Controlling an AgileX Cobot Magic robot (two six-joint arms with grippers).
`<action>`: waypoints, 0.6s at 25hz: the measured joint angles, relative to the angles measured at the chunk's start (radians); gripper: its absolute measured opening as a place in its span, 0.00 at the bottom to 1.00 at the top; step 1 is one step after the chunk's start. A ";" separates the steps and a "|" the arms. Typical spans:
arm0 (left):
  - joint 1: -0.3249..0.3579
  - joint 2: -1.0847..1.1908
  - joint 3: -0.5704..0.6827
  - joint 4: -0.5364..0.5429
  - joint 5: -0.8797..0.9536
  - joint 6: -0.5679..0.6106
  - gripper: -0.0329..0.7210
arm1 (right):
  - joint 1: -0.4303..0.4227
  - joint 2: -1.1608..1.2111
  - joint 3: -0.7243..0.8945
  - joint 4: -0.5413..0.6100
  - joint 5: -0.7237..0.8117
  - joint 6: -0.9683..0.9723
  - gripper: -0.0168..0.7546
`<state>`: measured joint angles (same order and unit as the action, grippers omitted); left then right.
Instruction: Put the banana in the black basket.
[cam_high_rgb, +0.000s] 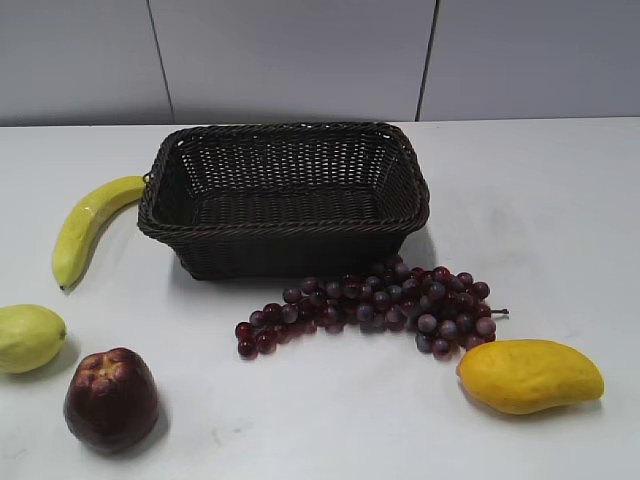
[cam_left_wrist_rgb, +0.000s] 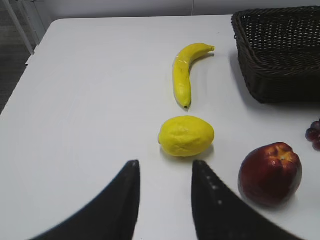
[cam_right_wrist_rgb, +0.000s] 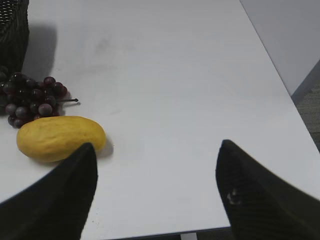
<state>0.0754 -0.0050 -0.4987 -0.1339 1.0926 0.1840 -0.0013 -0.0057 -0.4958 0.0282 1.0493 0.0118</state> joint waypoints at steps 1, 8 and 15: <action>0.000 0.000 0.000 0.000 0.000 0.000 0.50 | 0.000 0.000 0.000 0.000 0.000 0.000 0.79; 0.000 0.000 0.000 0.000 0.000 0.000 0.49 | 0.000 0.000 0.000 0.000 0.000 0.000 0.79; 0.000 0.037 -0.011 -0.041 -0.009 0.000 0.74 | 0.000 0.000 0.000 0.000 0.000 0.000 0.79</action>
<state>0.0754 0.0316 -0.5096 -0.1750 1.0841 0.1840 -0.0013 -0.0057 -0.4958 0.0282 1.0493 0.0118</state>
